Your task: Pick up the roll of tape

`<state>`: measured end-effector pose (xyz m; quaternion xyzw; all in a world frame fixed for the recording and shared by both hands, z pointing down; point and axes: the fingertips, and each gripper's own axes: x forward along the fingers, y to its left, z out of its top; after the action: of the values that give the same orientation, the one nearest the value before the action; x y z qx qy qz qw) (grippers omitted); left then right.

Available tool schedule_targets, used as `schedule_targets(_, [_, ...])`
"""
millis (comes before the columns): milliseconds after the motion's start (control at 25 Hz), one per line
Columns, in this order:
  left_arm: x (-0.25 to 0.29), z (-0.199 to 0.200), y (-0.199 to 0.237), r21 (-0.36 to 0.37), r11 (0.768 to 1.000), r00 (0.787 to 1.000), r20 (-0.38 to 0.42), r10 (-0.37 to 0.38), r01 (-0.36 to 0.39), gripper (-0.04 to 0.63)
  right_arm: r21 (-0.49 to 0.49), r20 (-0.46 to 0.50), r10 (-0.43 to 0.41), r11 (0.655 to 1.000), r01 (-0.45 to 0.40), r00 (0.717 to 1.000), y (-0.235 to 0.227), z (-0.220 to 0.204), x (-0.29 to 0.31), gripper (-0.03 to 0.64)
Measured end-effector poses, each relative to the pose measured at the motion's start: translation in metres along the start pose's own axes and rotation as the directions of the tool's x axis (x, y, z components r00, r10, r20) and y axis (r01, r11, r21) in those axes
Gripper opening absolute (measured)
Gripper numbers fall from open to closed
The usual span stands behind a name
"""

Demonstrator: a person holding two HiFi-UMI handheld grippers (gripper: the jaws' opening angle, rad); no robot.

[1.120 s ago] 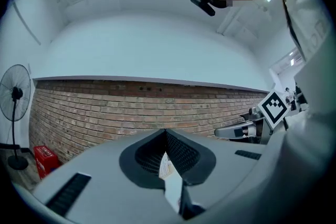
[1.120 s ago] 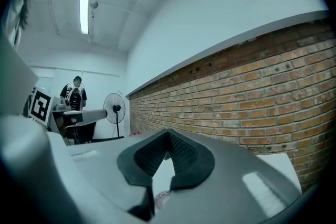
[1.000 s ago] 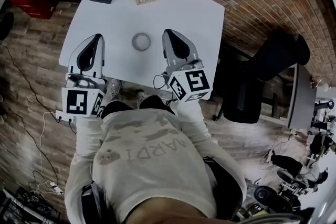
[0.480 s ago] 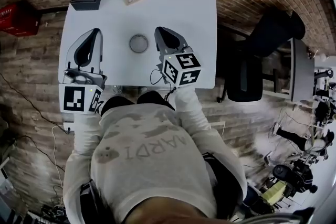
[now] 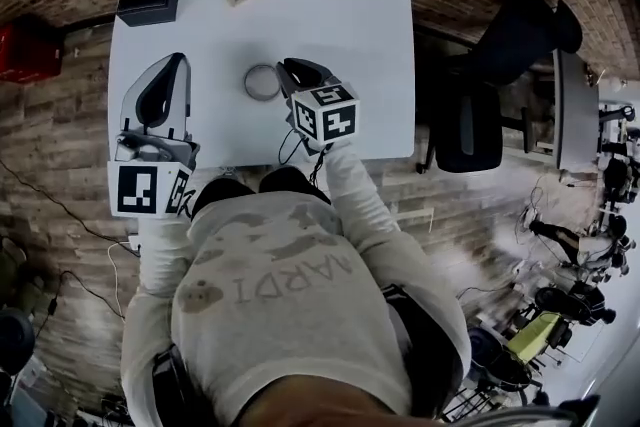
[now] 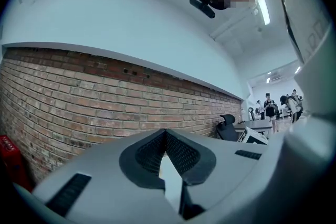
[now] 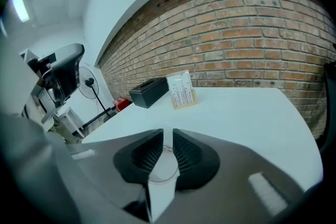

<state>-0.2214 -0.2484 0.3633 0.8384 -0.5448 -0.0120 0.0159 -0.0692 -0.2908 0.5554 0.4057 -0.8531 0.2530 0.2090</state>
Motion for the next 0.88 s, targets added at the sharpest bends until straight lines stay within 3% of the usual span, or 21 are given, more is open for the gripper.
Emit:
schedule_targets(280, [0.012,-0.011,0.009,-0.023,1.0,1.0,-0.015,-0.018,0.018,0.006,-0.007,-0.145,-0.034,0.999,0.034,0.989,-0.015,-0.038,0.03,0.116])
schedule_targets(520, [0.016,-0.017,0.016,-0.038,0.999,1.0,-0.027,-0.014,0.013,0.006,-0.065,-0.286,-0.075,0.996,0.059,0.955,-0.024,-0.073,0.046,0.144])
schedule_targets(880, [0.019,-0.022,0.022,-0.048,0.999,0.999,-0.034,-0.002,0.001,0.006,-0.148,-0.375,-0.131,0.986,0.08,0.918,-0.022,-0.09,0.055,0.144])
